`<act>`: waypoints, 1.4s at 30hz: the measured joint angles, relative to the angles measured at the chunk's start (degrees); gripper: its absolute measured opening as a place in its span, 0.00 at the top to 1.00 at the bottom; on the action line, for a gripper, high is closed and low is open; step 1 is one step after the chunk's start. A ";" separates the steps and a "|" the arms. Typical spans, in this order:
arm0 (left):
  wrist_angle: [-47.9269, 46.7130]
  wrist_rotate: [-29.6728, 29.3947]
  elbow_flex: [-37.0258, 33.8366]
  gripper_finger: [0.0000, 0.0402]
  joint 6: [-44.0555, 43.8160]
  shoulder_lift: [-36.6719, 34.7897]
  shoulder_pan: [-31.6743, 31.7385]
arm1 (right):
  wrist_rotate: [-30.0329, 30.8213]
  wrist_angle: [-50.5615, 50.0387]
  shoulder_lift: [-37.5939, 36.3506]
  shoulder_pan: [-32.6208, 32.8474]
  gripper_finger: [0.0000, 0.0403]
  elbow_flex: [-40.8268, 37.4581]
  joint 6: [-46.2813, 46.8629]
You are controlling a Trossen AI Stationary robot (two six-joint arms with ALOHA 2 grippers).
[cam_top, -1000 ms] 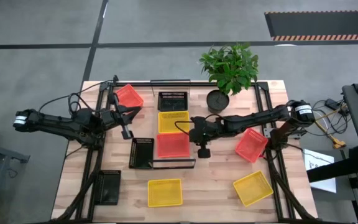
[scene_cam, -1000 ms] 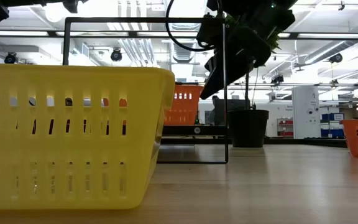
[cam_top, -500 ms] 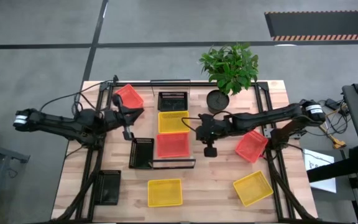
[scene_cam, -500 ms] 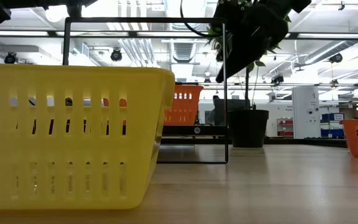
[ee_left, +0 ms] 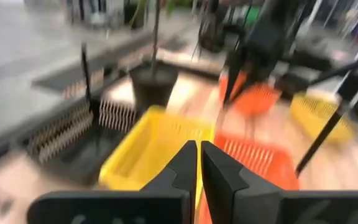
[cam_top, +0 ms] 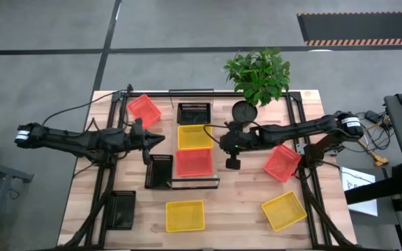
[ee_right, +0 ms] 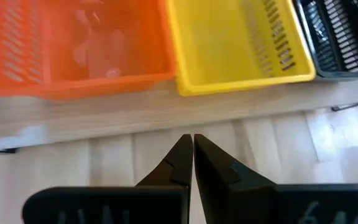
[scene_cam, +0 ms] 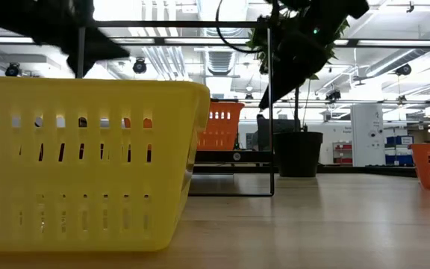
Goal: Stack baskets on shelf by color
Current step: Adjust the yellow bin on the shelf
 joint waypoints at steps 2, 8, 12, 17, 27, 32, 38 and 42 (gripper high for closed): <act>-3.06 -1.66 0.00 0.98 -1.37 -0.14 -0.03 | -0.41 -0.03 0.77 -1.25 0.98 0.75 -0.53; -3.69 -6.15 0.00 0.98 0.37 0.89 0.00 | -0.67 -0.07 3.93 -4.04 0.98 2.50 -3.22; -3.75 -6.24 0.00 0.98 0.55 1.49 0.00 | -0.87 0.25 6.04 -5.12 0.98 3.50 -4.35; -3.52 -6.31 0.00 0.98 0.51 2.27 0.00 | -0.85 1.14 8.61 -5.78 0.98 4.32 -5.63; -3.09 -6.44 0.00 0.98 0.46 2.58 0.00 | -0.89 3.09 11.64 -5.71 0.98 6.85 -7.76; -3.46 -6.47 0.00 0.98 0.39 2.93 0.00 | -1.27 4.02 12.33 -5.69 0.98 7.50 -8.26; -3.41 -6.48 0.00 0.98 0.07 6.11 0.00 | -2.20 4.08 12.33 -5.69 0.98 7.91 -8.18; -3.41 -6.48 0.00 0.98 0.05 9.76 0.05 | -2.18 3.39 12.18 -5.69 0.98 8.01 -7.97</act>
